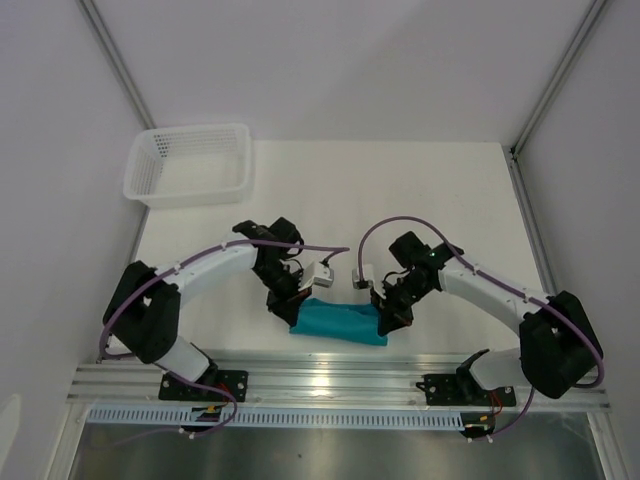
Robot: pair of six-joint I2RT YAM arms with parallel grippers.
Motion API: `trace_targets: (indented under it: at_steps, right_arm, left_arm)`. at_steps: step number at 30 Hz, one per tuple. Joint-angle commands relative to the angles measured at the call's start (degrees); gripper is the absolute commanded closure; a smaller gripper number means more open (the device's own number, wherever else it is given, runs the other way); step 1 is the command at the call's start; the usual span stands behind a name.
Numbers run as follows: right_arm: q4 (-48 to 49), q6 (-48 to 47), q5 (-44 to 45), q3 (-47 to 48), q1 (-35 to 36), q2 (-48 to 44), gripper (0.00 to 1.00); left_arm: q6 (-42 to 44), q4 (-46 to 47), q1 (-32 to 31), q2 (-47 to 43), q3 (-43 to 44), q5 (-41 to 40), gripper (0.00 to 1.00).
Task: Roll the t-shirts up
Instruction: Roll the tshirt
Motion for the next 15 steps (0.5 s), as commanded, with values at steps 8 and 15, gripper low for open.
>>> trace_targets:
  at_steps: [8,15]
  right_arm:
    - [2.82,2.78,-2.41,8.79,-6.5,10.39,0.94]
    - [4.75,6.83,2.6,9.84,-9.4,10.75,0.59]
  left_arm:
    - [1.69,-2.7,6.86,10.13,9.41,7.32,0.94]
    - [1.96,-5.33,11.08,18.12,14.86,9.43,0.96]
